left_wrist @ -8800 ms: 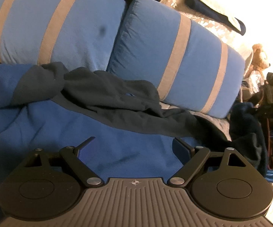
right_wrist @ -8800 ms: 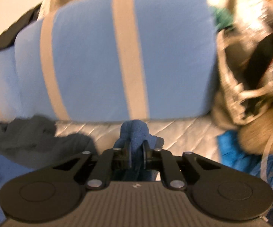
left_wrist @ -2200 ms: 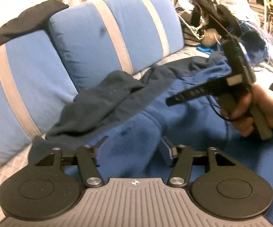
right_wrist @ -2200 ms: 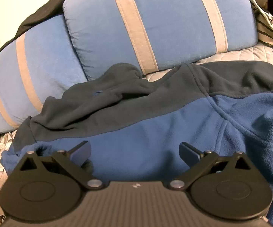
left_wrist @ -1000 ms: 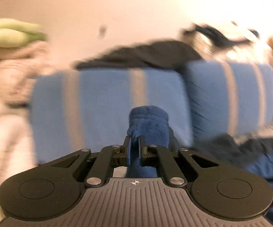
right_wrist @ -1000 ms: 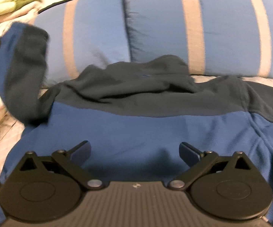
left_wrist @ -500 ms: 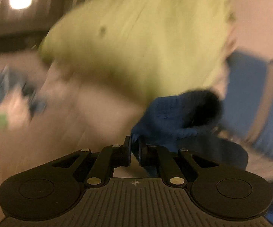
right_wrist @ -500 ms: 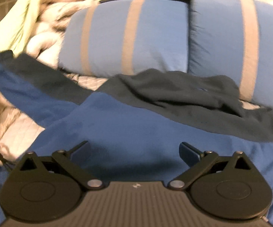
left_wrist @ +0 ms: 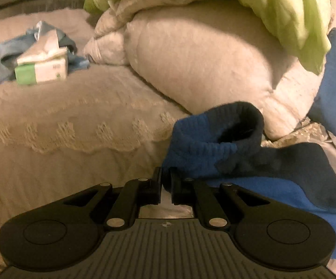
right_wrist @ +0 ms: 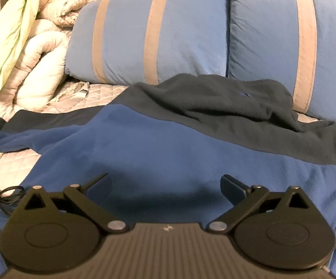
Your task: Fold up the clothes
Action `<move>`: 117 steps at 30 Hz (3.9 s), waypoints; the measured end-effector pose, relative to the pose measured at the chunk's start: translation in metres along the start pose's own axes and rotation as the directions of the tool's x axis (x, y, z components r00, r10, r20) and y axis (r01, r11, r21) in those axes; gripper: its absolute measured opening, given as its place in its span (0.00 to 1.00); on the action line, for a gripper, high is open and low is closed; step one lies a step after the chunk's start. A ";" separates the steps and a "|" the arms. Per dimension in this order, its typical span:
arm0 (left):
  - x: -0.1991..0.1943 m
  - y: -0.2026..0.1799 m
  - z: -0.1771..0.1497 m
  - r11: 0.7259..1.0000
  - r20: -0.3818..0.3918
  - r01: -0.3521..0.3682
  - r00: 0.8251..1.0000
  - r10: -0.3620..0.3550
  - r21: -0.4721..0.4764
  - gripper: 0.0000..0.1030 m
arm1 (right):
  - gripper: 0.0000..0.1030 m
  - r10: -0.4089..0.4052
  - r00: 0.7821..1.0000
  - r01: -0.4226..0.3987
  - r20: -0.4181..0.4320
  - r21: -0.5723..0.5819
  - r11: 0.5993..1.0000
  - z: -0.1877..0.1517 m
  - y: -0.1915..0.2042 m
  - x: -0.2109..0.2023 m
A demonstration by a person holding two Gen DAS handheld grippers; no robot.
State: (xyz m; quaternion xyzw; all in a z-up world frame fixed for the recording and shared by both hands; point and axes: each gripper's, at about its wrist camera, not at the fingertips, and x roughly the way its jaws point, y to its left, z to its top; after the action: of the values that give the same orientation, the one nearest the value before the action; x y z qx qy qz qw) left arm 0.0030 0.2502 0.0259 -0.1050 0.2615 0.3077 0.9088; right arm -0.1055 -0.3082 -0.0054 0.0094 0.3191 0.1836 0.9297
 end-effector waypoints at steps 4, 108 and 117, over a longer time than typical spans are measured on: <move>0.003 0.026 0.011 0.986 -0.021 -0.139 0.990 0.138 -0.094 0.00 | 1.00 0.002 1.000 -0.002 0.003 -0.002 1.000 0.000 0.000 -0.001; -0.009 -0.253 -0.025 0.590 -0.376 0.576 0.817 -0.436 0.566 0.06 | 0.80 -0.499 0.831 0.555 -0.246 0.296 0.778 -0.075 -0.358 -0.109; -0.003 -0.242 -0.011 0.674 -0.282 0.447 0.895 -0.346 0.588 0.03 | 0.07 -0.544 0.805 0.593 -0.236 0.279 0.756 -0.067 -0.357 -0.128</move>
State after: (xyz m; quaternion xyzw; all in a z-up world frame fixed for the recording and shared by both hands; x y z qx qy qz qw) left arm 0.1451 0.0544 0.0252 0.1336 0.3874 -0.0136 0.9121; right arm -0.1195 -0.6923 -0.0316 0.0588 0.3979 -0.1656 0.9004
